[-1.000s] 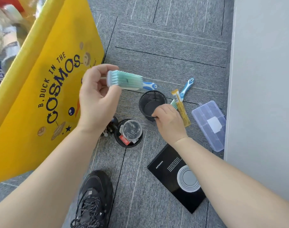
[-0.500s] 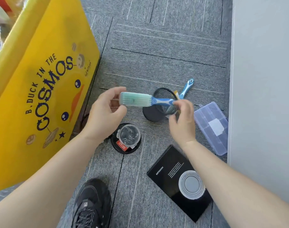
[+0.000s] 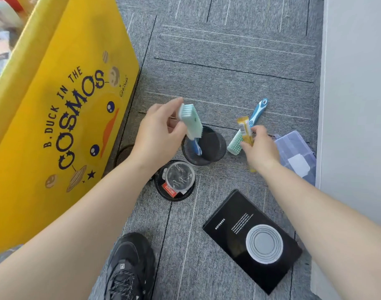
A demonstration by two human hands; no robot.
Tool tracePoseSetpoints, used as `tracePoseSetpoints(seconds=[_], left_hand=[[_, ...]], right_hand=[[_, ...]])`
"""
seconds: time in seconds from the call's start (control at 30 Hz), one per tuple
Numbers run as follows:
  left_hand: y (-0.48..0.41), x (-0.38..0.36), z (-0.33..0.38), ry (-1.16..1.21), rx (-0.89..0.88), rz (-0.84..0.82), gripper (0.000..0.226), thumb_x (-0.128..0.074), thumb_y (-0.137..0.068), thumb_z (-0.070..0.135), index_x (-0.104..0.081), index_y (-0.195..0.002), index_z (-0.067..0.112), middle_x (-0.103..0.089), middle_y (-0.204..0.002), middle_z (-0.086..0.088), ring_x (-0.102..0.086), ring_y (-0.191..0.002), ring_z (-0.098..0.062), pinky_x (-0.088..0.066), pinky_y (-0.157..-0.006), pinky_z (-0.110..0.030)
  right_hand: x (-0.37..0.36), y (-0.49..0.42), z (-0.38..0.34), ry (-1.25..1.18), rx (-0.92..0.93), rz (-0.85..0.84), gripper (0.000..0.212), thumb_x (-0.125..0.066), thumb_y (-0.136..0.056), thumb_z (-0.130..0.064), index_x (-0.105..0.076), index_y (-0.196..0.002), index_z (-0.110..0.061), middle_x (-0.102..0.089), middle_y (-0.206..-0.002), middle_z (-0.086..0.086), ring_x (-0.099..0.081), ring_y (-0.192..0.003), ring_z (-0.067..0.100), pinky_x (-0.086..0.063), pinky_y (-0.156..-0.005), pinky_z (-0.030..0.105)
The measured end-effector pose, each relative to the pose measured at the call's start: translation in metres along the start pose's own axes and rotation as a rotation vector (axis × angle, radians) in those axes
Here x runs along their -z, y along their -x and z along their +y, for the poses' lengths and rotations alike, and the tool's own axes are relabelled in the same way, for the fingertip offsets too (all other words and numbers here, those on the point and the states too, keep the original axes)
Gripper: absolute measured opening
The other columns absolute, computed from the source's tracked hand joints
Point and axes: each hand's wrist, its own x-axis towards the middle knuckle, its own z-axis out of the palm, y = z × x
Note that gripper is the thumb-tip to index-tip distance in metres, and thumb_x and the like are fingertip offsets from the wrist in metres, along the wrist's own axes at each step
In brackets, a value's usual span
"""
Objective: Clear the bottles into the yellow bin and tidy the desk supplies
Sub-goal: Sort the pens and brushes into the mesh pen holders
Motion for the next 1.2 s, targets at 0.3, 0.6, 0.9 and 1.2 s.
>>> tracePoseSetpoints(seconds=[0.3, 0.6, 0.9, 1.2], left_hand=[[0.005, -0.006, -0.002, 0.213, 0.112, 0.01, 0.043, -0.057, -0.092, 0.019, -0.047, -0.132, 0.032, -0.057, -0.109, 0.018, -0.058, -0.086, 0.009, -0.043, -0.064, 0.0], [0.005, -0.016, -0.002, 0.2, 0.026, 0.027, 0.041, -0.052, -0.093, 0.018, -0.045, -0.133, 0.026, -0.054, -0.128, 0.008, -0.055, -0.105, -0.001, -0.042, -0.079, -0.003], [-0.004, -0.014, -0.001, 0.255, 0.102, 0.036, 0.048, -0.049, -0.096, 0.016, -0.035, -0.14, 0.028, -0.047, -0.117, 0.02, -0.053, -0.099, 0.007, -0.04, -0.072, 0.001], [0.013, -0.016, -0.013, 0.234, 0.16, 0.055, 0.051, -0.054, -0.094, 0.019, -0.035, -0.139, 0.031, -0.047, -0.13, 0.016, -0.053, -0.104, 0.005, -0.04, -0.075, -0.009]], right_hand=[[0.04, 0.043, -0.076, -0.825, 0.426, 0.277, 0.02, -0.069, -0.085, -0.02, -0.053, -0.083, -0.032, -0.061, -0.078, -0.014, -0.057, -0.069, -0.001, -0.048, -0.072, 0.023], [0.004, 0.032, -0.071, -0.515, 0.381, 0.109, 0.035, -0.067, -0.086, -0.019, -0.058, -0.12, -0.019, -0.053, -0.108, 0.002, -0.053, -0.067, -0.007, -0.042, -0.072, 0.003], [-0.01, -0.009, -0.03, -0.177, -0.205, 0.087, 0.055, -0.068, -0.083, -0.038, -0.046, -0.133, -0.03, -0.037, -0.134, 0.006, -0.041, -0.122, 0.026, -0.036, -0.098, 0.034], [-0.01, 0.013, -0.018, -0.241, -0.171, 0.095, 0.064, -0.069, -0.078, -0.017, -0.039, -0.134, -0.029, -0.037, -0.121, 0.002, -0.05, -0.098, 0.022, -0.046, -0.077, 0.032]])
